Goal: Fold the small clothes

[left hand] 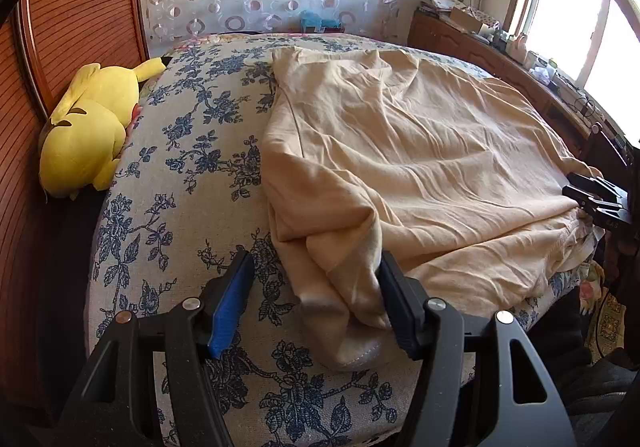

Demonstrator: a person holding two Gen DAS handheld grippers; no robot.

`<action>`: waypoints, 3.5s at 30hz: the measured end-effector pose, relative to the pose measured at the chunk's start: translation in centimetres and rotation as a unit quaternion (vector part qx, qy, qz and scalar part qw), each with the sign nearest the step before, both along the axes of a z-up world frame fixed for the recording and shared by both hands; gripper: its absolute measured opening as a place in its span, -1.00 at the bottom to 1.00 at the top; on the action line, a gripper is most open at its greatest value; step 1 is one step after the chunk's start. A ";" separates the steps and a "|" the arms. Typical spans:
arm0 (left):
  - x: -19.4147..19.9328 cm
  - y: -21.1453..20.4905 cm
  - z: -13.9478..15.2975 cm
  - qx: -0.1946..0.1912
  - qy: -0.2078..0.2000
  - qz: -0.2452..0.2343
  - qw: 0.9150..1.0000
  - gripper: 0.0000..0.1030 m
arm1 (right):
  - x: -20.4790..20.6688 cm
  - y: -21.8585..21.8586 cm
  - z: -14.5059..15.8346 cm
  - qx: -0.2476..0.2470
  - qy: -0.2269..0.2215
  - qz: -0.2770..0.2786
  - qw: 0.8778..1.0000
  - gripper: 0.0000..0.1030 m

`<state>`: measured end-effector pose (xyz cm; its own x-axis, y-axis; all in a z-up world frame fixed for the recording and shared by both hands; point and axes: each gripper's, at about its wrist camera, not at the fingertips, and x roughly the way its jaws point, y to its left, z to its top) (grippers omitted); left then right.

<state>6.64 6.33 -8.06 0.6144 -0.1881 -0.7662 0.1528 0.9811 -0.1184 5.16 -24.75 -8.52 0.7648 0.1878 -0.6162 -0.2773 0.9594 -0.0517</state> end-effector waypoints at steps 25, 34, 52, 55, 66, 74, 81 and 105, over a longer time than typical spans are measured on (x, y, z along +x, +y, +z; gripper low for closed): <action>1.2 -5.1 6.9 -0.063 -0.065 -0.090 0.992 -0.85 | -0.9 -2.0 0.3 0.015 -0.008 -0.001 1.000 0.41; 4.8 -16.4 13.1 -0.074 -0.103 -0.213 0.969 -0.85 | -3.7 -7.1 2.0 0.058 -0.022 -0.033 0.997 0.41; 6.2 -32.5 17.1 -0.063 -0.098 -0.371 0.921 -0.85 | -8.2 -13.5 2.7 0.080 -0.051 -0.092 0.991 0.41; 6.4 -33.6 16.3 -0.051 -0.087 -0.374 0.922 -0.85 | -8.4 -14.1 2.5 0.085 -0.050 -0.099 0.990 0.41; 6.9 -30.7 14.8 -0.029 -0.089 -0.338 0.936 0.28 | -8.3 -13.8 2.8 0.086 -0.050 -0.106 0.989 0.41; 7.3 -23.5 11.9 -0.021 -0.094 -0.263 0.960 0.50 | -7.7 -12.8 3.5 0.085 -0.055 -0.091 0.991 0.41; 6.7 -16.3 7.3 -0.018 -0.065 -0.181 0.981 0.50 | -5.6 -10.1 4.4 0.077 -0.058 -0.052 0.994 0.41; 4.3 -6.7 5.0 -0.053 -0.079 -0.085 0.992 0.50 | 6.9 5.5 3.4 -0.021 0.050 0.163 0.985 0.32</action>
